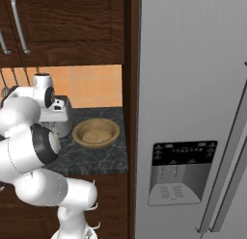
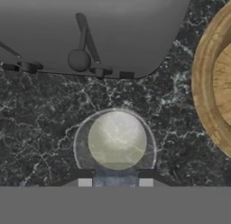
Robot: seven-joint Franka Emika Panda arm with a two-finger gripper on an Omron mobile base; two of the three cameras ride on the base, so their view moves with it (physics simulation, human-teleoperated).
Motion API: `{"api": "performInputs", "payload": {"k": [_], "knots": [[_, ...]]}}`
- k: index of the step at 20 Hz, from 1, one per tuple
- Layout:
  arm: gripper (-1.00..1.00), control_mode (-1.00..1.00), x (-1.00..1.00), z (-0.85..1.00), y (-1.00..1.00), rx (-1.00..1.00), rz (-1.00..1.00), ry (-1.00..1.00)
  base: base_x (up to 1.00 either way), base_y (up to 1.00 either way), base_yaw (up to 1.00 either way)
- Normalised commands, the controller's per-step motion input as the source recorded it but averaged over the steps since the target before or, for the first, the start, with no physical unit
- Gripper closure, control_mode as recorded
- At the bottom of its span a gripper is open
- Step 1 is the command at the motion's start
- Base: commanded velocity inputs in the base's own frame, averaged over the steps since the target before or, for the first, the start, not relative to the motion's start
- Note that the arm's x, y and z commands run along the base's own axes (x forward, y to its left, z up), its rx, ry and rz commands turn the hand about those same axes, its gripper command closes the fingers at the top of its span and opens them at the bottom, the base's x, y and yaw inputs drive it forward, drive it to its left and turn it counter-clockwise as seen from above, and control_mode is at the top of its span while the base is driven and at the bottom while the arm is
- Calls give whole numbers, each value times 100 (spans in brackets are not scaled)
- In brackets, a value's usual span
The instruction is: Grab a lemon wedge from the fridge and one ice cube from the ice bowl, and put them in the glass of lemonade.
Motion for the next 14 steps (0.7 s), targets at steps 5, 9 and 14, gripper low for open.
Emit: {"api": "performInputs", "payload": {"k": [5, 9, 14], "knots": [[100, -100, 2, -10, 7, 0, 0, -4, 0, 0, 0], [100, -100, 0, -4, 0, 0, 0, -3, 0, 0, 0], [100, -100, 0, -1, 0, 0, 0, -3, 0, 0, 0]]}}
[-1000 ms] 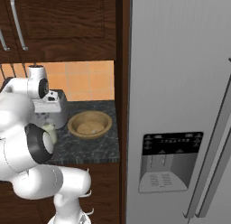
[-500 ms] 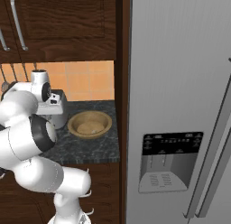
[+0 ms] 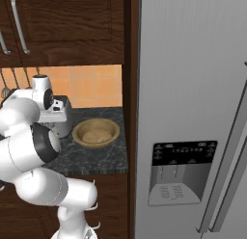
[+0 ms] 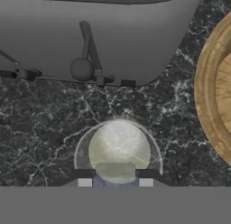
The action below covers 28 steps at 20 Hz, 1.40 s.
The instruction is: Grab a lemon wedge from the fridge and one ice cube from the ice bowl, and put them in the glass of lemonade.
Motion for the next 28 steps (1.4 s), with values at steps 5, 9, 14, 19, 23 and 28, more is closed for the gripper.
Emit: {"api": "performInputs", "payload": {"k": [5, 9, 14, 19, 23, 28], "knots": [[100, -100, 0, 0, 2, 0, 0, -3, 0, 0, 0], [100, -100, 0, 0, 0, 0, 0, -3, 0, 0, 0], [100, -100, 0, 0, 0, 0, 0, -8, 0, 0, 0], [100, -100, 0, 0, 0, 0, 0, -1, 0, 0, 0], [100, -100, 2, -2, 0, 0, 0, -4, 0, 0, 0], [100, -100, 12, -6, 0, 0, 0, -4, 0, 0, 0]]}}
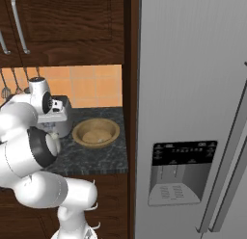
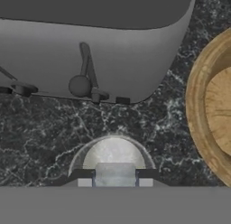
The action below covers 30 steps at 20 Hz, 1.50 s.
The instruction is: Grab a lemon wedge from the fridge and one ice cube from the ice bowl, and put them in the glass of lemonade.
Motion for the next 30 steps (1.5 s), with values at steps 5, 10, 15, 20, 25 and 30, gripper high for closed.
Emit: {"api": "performInputs", "payload": {"k": [5, 10, 15, 20, 25, 30], "knots": [[100, -100, 7, -10, 0, 0, 0, -2, 0, 0, 0], [100, -100, -19, 1, 1, 0, 0, -10, 0, 0, 0], [100, -100, -7, 0, 0, 0, 0, -7, 0, 0, 0], [100, -100, 0, 0, 0, 0, 0, 0, 0, 0, 0], [-100, -100, 0, 0, 0, 0, 0, 0, 0, 0, 0], [-100, -100, 0, 0, 0, 0, 0, 0, 0, 0, 0]]}}
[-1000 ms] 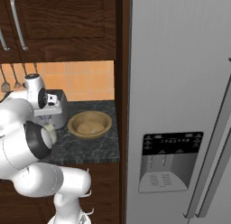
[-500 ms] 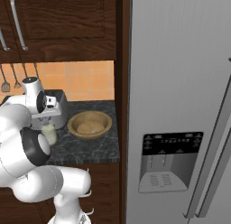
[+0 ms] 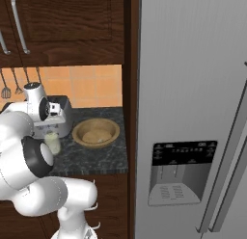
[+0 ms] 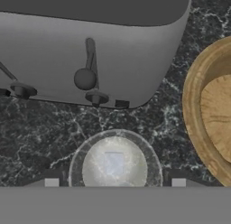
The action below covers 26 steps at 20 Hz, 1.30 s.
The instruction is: Grab a lemon wedge from the fridge and one ice cube from the ice bowl, and put them in the glass of lemonade.
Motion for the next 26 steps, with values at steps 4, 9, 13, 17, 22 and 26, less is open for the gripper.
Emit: {"api": "performInputs", "payload": {"k": [4, 9, 13, 17, 22, 26], "knots": [[-100, -100, 0, 0, 0, 0, 0, 0, 0, 0, 0], [-100, -100, -3, 7, -2, 2, 0, -2, 0, 0, 0], [-100, -100, 0, 22, -2, 6, 0, -3, 0, 0, 0], [-100, -100, 0, 12, -13, 6, 0, -2, 0, 0, 0], [-100, -100, -11, 5, -13, 6, -1, -4, 0, 0, 0], [-100, -100, -29, 9, -1, 5, 0, -8, 0, 0, 0]]}}
